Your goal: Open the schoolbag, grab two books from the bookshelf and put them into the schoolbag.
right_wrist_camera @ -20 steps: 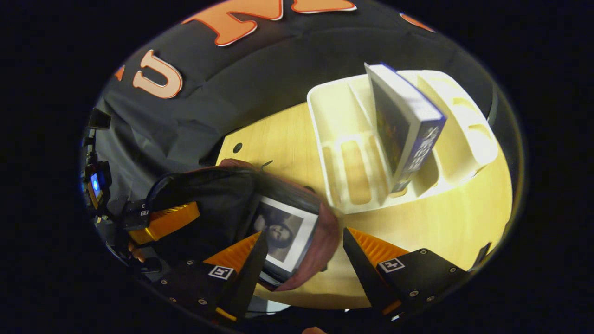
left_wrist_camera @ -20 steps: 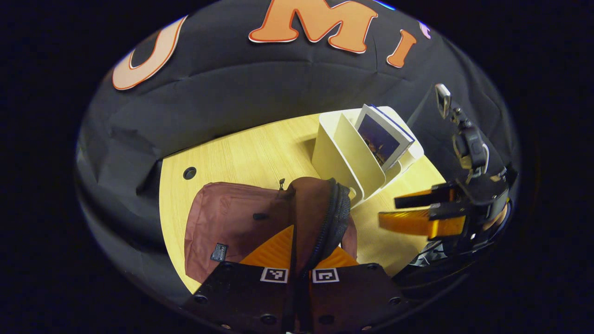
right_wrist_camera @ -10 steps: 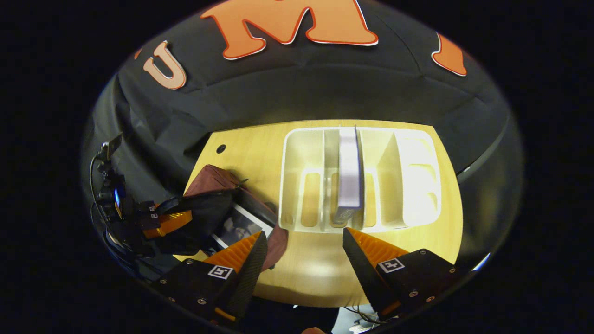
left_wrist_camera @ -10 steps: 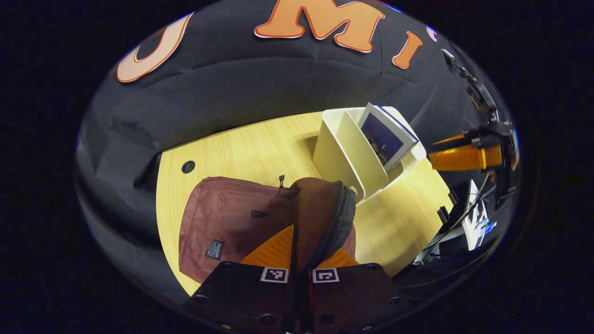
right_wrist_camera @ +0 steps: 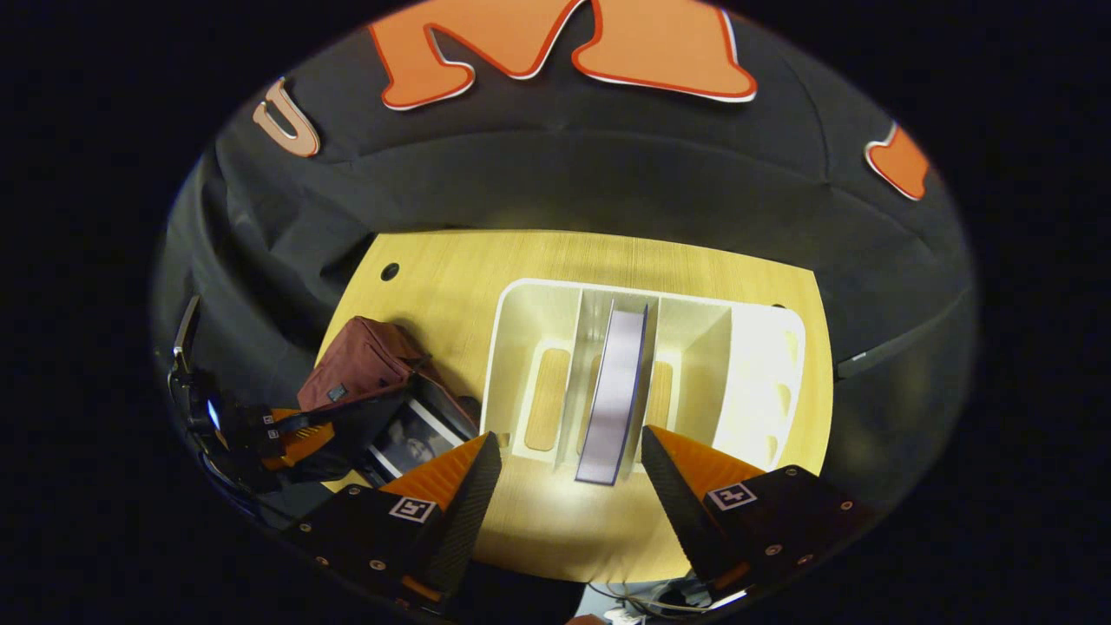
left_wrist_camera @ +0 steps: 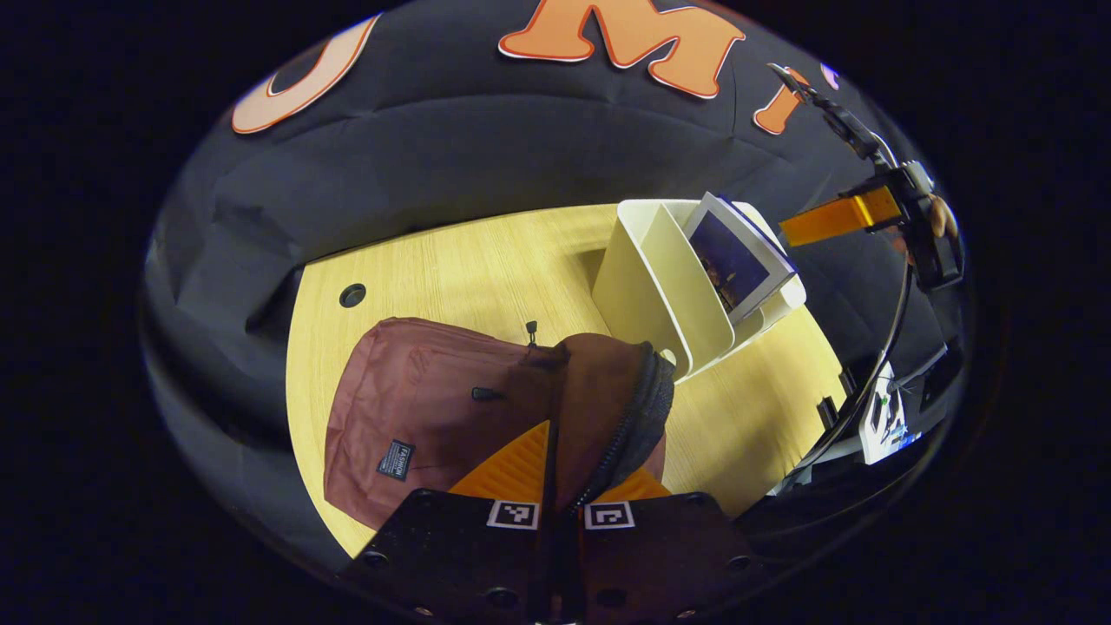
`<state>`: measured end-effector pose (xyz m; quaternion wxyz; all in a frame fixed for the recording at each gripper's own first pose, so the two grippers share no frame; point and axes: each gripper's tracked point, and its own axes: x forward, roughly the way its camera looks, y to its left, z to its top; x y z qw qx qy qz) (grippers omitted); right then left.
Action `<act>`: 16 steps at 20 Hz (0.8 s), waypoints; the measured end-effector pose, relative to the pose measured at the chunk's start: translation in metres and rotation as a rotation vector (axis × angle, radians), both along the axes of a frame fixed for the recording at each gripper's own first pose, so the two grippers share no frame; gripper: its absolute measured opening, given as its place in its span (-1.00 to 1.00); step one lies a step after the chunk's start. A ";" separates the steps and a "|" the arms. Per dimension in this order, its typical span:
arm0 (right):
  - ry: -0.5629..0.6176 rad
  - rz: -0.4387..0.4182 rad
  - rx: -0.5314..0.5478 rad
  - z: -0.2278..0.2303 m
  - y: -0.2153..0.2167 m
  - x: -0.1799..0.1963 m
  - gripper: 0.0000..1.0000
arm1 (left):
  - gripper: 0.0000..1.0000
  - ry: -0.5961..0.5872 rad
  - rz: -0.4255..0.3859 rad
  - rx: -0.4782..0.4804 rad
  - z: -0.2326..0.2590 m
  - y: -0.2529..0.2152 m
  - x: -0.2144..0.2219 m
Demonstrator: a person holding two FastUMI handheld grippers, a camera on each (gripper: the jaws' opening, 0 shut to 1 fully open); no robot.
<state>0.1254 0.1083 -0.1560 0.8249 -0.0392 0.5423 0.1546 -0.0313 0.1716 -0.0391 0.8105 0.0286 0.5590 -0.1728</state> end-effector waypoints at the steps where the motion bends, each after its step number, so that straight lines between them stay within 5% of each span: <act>1: 0.018 0.003 -0.017 -0.010 -0.001 0.005 0.95 | -0.90 0.004 0.002 -0.002 0.000 -0.002 0.001; 10: 0.179 0.022 -0.096 -0.076 0.008 0.031 0.95 | -0.90 0.021 0.030 0.015 -0.004 0.000 0.002; 16: 0.236 -0.014 -0.143 -0.106 0.001 0.039 0.62 | -0.90 0.026 0.024 0.033 -0.005 -0.004 0.003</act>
